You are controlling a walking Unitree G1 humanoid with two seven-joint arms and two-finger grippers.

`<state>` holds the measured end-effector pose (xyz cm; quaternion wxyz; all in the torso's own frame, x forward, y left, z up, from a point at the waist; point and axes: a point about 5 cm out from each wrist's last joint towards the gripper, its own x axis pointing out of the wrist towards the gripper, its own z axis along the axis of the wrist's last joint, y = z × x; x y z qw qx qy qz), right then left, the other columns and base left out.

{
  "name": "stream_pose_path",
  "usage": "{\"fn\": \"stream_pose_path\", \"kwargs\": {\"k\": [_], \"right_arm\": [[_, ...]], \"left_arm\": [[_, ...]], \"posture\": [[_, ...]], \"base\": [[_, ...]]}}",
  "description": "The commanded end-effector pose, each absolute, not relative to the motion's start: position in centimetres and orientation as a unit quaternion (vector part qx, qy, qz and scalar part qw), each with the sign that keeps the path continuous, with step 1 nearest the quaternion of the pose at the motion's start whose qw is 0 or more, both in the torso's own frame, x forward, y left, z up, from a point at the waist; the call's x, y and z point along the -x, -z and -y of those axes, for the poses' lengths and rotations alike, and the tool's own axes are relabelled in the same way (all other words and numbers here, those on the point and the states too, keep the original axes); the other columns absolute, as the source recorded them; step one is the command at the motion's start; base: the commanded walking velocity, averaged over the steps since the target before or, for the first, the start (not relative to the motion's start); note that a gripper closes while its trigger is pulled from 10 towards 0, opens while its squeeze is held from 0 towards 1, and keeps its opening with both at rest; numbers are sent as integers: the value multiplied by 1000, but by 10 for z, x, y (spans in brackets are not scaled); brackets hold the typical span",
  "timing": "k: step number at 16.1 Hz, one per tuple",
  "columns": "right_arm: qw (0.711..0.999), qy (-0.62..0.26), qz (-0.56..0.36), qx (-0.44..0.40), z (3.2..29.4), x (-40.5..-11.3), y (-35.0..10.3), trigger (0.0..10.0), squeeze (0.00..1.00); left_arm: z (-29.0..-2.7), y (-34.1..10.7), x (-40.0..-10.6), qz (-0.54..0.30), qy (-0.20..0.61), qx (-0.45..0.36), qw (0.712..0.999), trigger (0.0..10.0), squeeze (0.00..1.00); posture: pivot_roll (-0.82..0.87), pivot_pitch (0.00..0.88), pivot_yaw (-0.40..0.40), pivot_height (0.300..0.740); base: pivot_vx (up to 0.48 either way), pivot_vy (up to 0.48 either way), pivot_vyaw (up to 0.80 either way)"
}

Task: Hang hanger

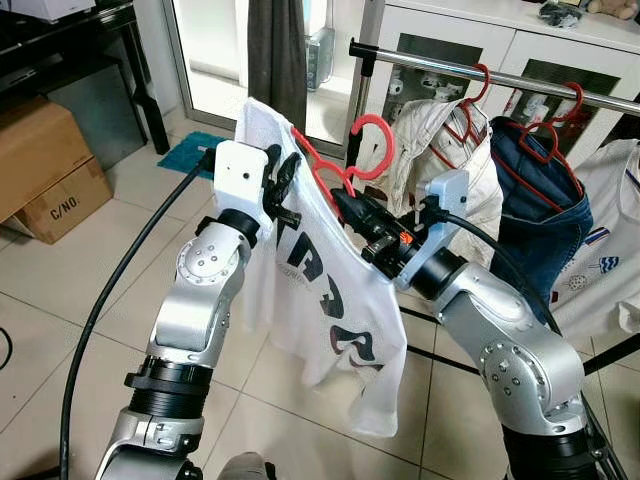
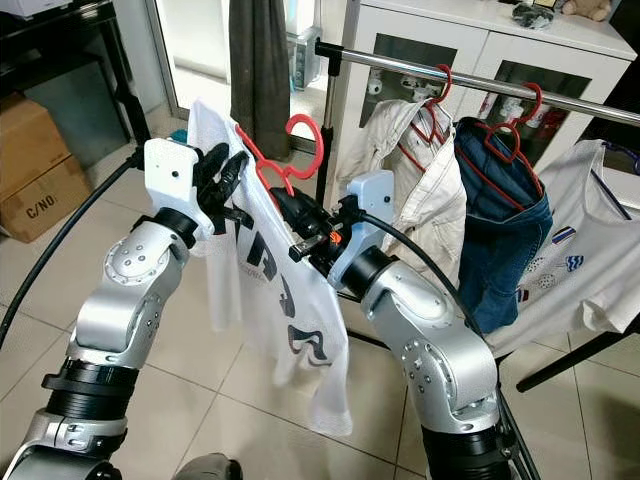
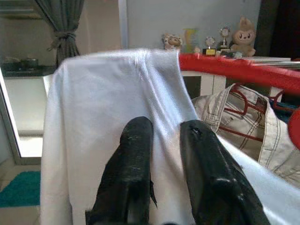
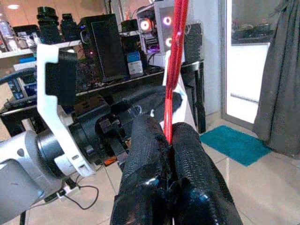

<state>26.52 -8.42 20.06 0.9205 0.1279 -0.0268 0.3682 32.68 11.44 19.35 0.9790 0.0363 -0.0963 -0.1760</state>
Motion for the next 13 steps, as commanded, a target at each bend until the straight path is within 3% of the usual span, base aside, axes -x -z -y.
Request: {"fn": "stream_pose_path", "kwargs": {"k": [1,10,13], "right_arm": [[917,-374,57,-129,85,-261,-213,0,0],[917,-372,58,-131,86,-260,-214,0,0],[932,-349,27,-96,91,-265,-205,0,0]], "left_arm": [[-111,-197,-330,97,186,-38,977,0,0],[-118,-199,-334,95,173,-27,980,0,0],[-118,-202,-330,102,175,-23,979,0,0]], "posture": [[98,0,-4,740],[97,0,-3,740],[102,0,-13,740]], "base": [[0,0,0],[0,0,0],[0,0,0]]}}
